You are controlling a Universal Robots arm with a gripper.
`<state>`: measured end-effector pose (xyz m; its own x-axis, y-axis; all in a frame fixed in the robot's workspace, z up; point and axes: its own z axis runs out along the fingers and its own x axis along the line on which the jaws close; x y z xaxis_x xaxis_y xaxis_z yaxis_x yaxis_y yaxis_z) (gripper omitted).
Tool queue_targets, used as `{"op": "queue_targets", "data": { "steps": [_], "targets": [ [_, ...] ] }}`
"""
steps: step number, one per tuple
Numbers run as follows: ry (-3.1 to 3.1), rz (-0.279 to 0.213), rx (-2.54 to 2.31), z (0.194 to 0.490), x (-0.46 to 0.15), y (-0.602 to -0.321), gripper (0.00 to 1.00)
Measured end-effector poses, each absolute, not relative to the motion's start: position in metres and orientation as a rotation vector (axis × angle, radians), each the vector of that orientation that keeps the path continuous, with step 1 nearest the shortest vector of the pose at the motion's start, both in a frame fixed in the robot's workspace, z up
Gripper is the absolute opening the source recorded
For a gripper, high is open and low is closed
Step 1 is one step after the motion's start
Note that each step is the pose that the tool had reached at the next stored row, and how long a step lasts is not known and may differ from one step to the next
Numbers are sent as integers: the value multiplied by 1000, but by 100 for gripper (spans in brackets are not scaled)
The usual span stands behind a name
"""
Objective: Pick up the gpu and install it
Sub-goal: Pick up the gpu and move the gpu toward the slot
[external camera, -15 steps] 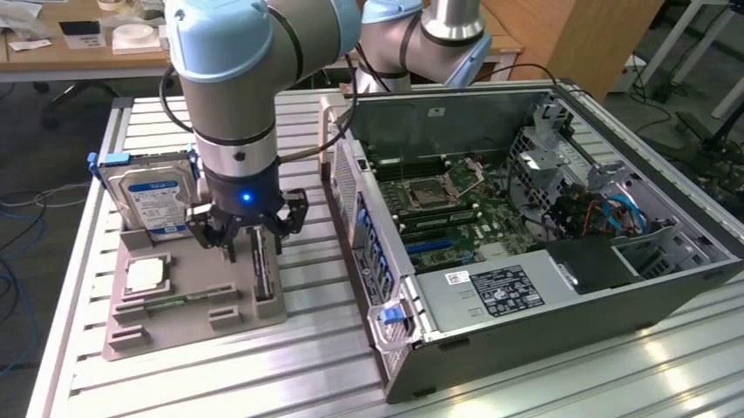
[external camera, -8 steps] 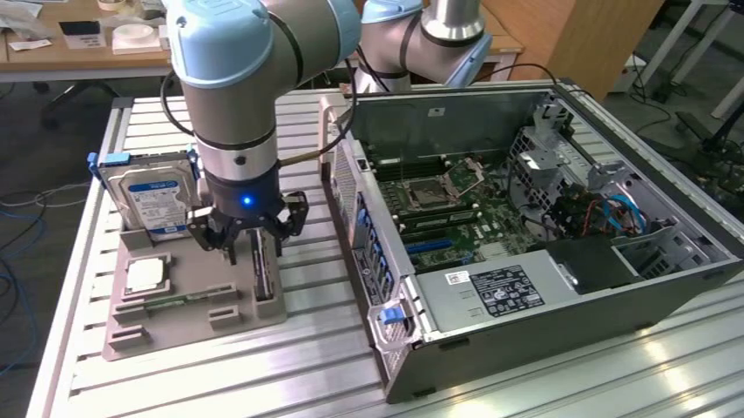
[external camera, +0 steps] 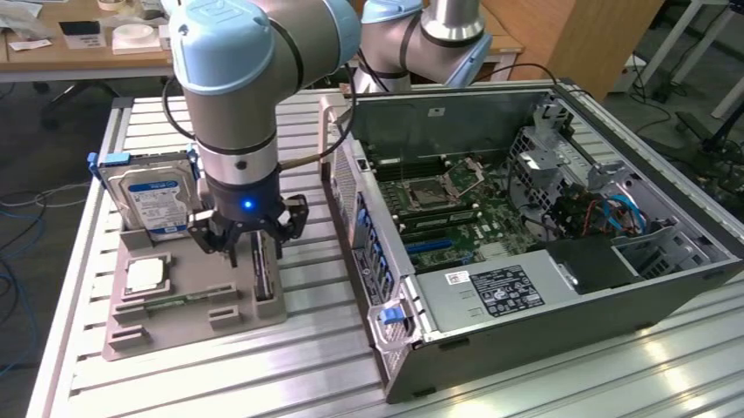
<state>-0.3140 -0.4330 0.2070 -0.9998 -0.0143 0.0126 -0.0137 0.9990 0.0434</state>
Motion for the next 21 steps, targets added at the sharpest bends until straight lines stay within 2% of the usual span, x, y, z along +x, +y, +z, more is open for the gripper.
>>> {"op": "queue_targets", "data": {
  "steps": [5,6,12,13,16,17,21],
  "targets": [
    [-3128,-68,22,207,-314,-433,64],
    [-3128,-68,22,207,-314,-433,56],
    [-3128,-68,22,207,-312,-433,55],
    [-3128,-68,22,207,-312,-433,48],
    [-3128,-68,22,207,-312,-433,46],
    [-3128,-68,22,207,-312,-433,39],
    [-3128,-68,22,207,-312,-433,38]
  ]
}}
